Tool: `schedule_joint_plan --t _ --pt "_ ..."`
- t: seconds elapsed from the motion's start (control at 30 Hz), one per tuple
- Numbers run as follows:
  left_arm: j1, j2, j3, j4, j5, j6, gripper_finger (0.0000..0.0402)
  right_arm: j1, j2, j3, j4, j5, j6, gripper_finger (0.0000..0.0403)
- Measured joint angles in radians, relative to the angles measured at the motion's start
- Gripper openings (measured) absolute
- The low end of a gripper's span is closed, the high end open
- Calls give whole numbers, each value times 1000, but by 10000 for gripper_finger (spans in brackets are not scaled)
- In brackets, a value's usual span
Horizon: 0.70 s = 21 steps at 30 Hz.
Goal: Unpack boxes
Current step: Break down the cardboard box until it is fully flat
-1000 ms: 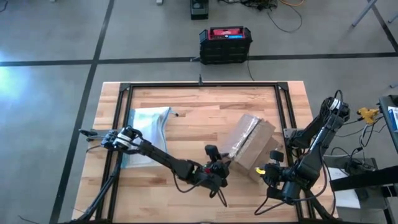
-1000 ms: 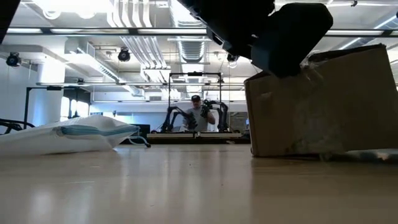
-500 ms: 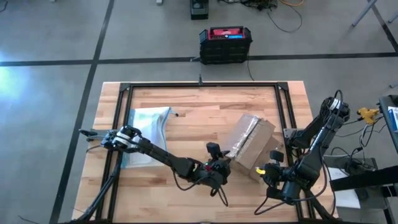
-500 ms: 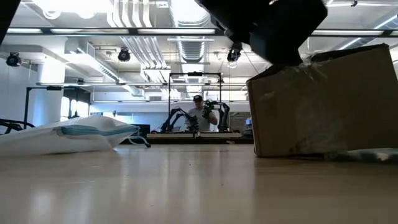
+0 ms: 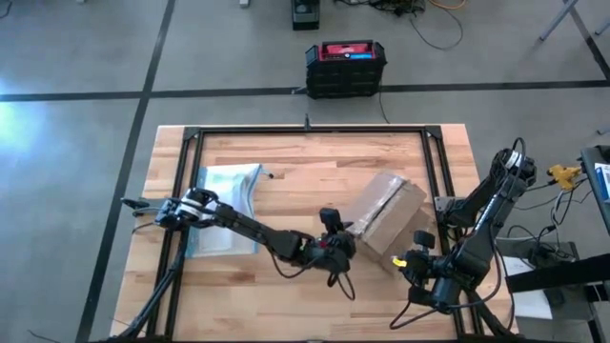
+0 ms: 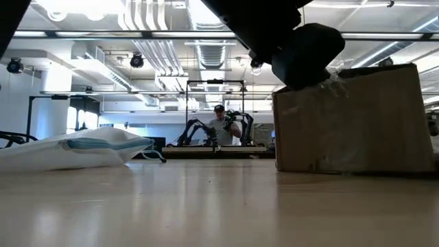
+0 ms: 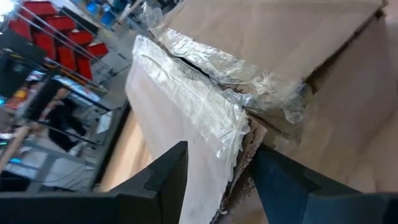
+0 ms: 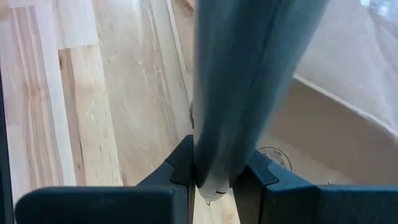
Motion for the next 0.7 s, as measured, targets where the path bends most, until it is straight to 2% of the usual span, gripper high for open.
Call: schedule_joint_plan --t 0.13,0.27,0.43,0.57,0.7 --pt "33 4 -4 16 43 -37 137 0 0 0 4 0 0 50" --pt "55 6 -5 50 81 -39 102 0 0 0 9 0 0 50" --pt "68 8 -6 68 82 -40 25 0 0 0 10 0 0 50" --pt "66 2 -7 65 13 -36 4 0 0 7 -6 0 -6 50" --pt "62 -69 -9 23 -86 18 1 0 0 73 -75 23 -5 50"
